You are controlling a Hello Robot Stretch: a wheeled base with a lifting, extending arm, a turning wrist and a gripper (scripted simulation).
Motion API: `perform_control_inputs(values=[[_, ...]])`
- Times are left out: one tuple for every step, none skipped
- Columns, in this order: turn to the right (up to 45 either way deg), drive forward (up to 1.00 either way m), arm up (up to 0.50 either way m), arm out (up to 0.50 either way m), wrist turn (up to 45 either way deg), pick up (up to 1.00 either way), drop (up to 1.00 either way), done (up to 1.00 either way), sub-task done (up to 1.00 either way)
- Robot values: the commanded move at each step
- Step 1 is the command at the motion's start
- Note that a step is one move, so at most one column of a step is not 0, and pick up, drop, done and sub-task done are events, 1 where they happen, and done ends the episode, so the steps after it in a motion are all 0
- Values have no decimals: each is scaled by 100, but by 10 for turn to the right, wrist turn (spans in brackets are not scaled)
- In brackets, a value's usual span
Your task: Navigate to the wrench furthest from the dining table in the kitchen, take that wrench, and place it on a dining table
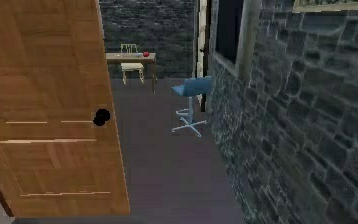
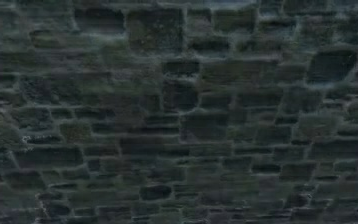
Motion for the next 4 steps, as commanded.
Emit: perform_control_inputs(values=[[-30, 0, 0, 0, 0, 0, 0, 0, 0], [-60, 0, 0, 0, 0, 0, 0, 0, 0], [0, 100, 0, 0, 0, 0, 0, 0, 0], [-210, 0, 0, 0, 0, 0, 0, 0, 0]])
